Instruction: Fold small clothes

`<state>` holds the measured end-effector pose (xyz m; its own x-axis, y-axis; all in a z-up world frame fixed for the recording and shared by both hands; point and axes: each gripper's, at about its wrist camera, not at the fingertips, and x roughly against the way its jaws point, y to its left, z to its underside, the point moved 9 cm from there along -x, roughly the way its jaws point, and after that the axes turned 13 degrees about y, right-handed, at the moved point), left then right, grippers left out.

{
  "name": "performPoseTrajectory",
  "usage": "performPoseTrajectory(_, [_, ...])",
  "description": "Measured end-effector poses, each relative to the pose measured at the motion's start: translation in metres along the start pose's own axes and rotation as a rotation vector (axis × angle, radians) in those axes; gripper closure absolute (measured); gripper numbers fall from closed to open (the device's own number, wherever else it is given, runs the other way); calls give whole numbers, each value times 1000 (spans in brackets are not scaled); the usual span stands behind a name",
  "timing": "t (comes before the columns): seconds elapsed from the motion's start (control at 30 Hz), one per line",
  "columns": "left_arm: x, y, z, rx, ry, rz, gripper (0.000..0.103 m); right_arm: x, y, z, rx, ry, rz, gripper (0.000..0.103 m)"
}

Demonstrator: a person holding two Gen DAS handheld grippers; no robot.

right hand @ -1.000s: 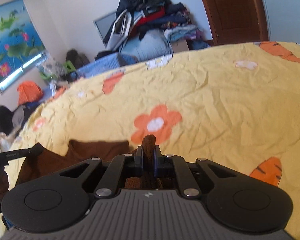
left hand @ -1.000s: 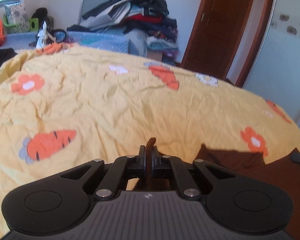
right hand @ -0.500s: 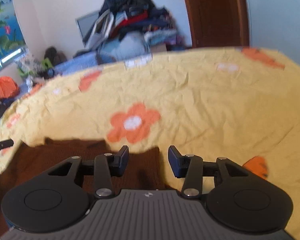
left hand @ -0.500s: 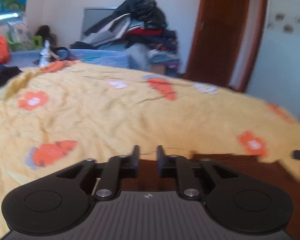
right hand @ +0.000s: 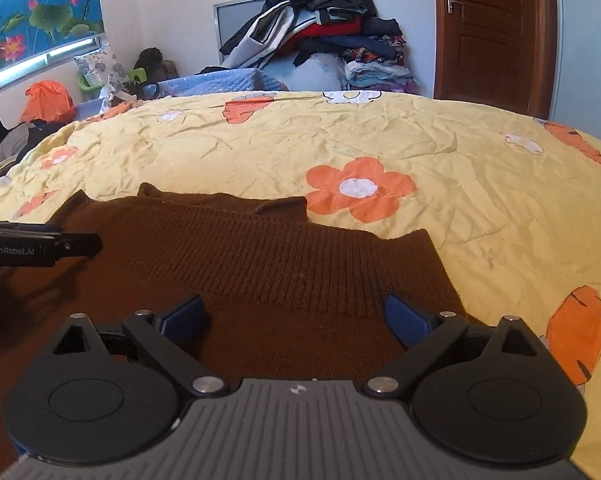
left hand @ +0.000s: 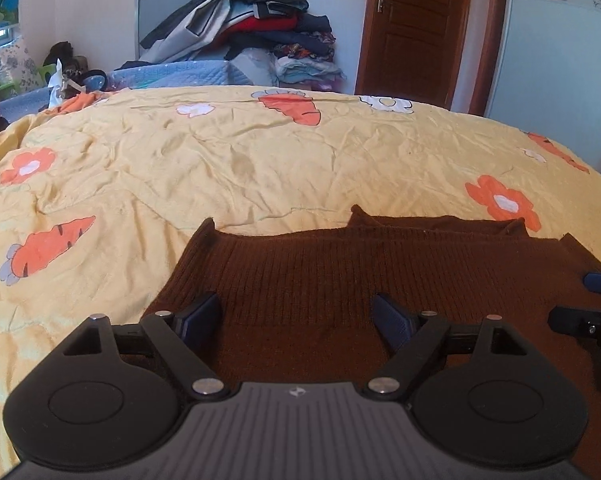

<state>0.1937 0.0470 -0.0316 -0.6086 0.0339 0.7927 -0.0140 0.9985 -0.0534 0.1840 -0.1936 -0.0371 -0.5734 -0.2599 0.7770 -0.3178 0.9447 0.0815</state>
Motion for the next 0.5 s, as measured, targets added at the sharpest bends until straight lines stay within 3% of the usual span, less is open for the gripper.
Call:
performPoseTrajectory(0.1, [2, -2, 1, -6, -5, -12, 19, 22, 4, 0, -38, -35, 116, 5])
performPoseTrajectory(0.17, [1, -4, 2, -12, -3, -20, 18, 35, 18, 6, -3, -71, 69, 0])
performPoseTrajectory(0.23, [1, -5, 2, -17, 0, -25, 17, 22, 21, 21, 48, -8, 68, 0])
performPoseTrajectory(0.37, [15, -6, 6, -2, 25, -42, 17, 18, 4, 22, -37, -10, -29, 0])
performPoseTrajectory(0.5, [47, -17, 36, -29, 4, 41, 17, 12, 11, 21, 11, 1, 30, 0])
